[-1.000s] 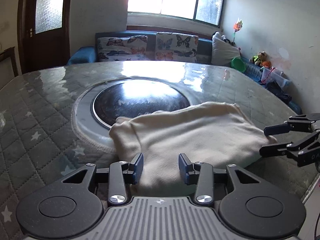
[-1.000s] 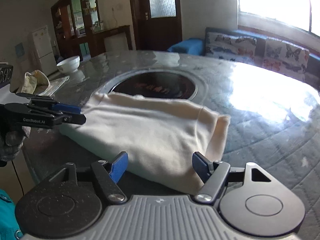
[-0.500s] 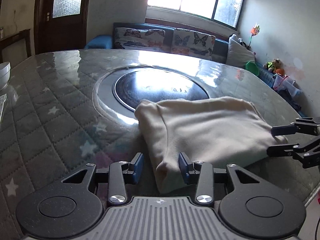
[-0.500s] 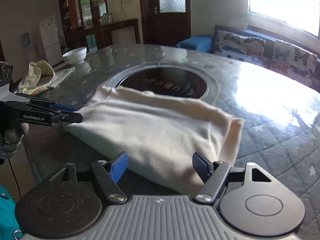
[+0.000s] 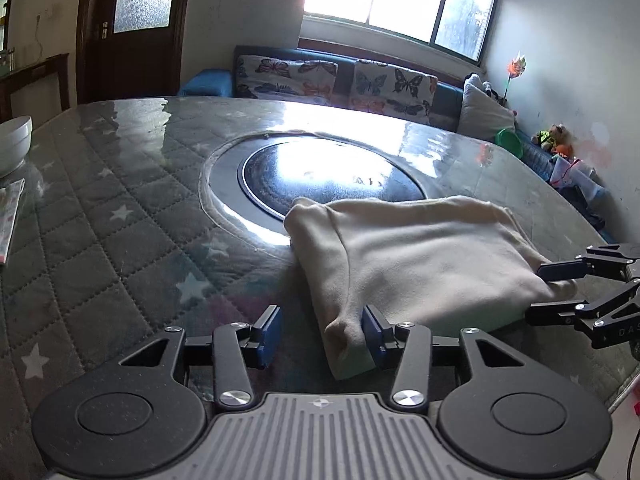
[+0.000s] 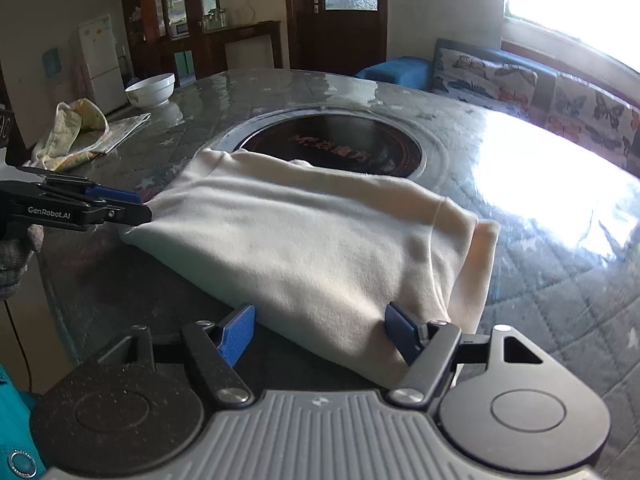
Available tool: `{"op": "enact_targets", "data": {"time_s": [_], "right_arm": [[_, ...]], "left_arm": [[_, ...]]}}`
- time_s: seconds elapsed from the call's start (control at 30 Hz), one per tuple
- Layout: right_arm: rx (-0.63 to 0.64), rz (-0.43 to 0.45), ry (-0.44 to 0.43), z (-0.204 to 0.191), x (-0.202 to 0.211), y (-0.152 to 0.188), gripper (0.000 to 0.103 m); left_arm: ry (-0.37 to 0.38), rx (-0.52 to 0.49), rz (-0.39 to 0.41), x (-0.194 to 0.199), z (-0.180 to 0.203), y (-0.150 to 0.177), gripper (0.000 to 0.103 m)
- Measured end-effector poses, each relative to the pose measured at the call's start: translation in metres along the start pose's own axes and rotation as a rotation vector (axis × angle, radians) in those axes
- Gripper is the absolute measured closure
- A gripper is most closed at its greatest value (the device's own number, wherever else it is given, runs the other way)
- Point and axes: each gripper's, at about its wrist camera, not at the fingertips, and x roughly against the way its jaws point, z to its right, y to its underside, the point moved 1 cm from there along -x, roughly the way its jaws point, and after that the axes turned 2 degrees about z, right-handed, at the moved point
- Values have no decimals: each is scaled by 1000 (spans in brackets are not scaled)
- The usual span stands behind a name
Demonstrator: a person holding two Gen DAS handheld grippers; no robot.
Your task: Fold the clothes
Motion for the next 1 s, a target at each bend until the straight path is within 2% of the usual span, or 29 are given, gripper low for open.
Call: {"op": "enact_targets", "data": {"time_s": [0.2, 0.43, 0.57, 0.73, 0.87, 1.0], "right_arm": [[127, 15, -28, -23, -1, -23, 30], [359, 4, -131, -83, -21, -40, 36], [451, 7, -173, -109, -32, -46, 45], [552, 5, -175, -132, -43, -44, 52], [616, 4, -167, -147, -50, -41, 64], [595, 22, -146, -148, -54, -40, 81]], "left_arm": [[-6, 43, -2, 2, -11, -6, 53], [-32, 113, -4, 6, -29, -16, 53], [-15, 184, -5, 8, -41, -22, 50], [15, 243, -13, 6, -47, -25, 43], [55, 300, -33, 1, -47, -27, 38], [95, 383, -59, -5, -48, -28, 32]]}}
